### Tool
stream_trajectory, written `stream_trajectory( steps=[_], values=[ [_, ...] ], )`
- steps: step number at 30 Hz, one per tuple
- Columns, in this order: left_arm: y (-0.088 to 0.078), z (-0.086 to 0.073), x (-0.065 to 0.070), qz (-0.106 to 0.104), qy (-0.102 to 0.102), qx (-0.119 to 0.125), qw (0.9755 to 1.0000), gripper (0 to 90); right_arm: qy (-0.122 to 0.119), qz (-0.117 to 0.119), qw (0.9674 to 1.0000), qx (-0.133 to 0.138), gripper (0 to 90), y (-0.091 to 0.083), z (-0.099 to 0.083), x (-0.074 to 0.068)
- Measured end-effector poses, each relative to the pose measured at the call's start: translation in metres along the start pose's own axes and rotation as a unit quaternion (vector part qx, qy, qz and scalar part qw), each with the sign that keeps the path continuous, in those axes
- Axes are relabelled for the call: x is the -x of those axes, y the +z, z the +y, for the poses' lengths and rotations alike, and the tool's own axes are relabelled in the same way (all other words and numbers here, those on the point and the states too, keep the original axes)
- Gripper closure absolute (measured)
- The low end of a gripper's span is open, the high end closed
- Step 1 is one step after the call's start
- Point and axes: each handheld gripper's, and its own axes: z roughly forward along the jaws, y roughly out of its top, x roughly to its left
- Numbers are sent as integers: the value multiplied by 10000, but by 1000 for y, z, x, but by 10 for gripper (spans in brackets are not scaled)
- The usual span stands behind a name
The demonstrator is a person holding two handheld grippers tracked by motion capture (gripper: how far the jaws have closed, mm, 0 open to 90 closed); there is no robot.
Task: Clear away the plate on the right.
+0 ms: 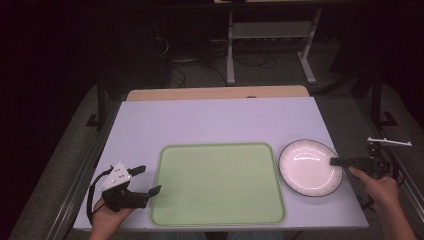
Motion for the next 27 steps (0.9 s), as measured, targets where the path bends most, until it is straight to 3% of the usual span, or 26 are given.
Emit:
stream_trajectory(
  steps=[18, 27],
  values=[
    [-1, 0, 0, 11, -11, 16, 10000, 149, -19, 50, 9999, 85, 807, -4, -2, -3],
    [-1, 0, 0, 21, -12, 32, 10000, 149, 23, 122, 9994, 311, 798, -14, -3, -3]
  ],
)
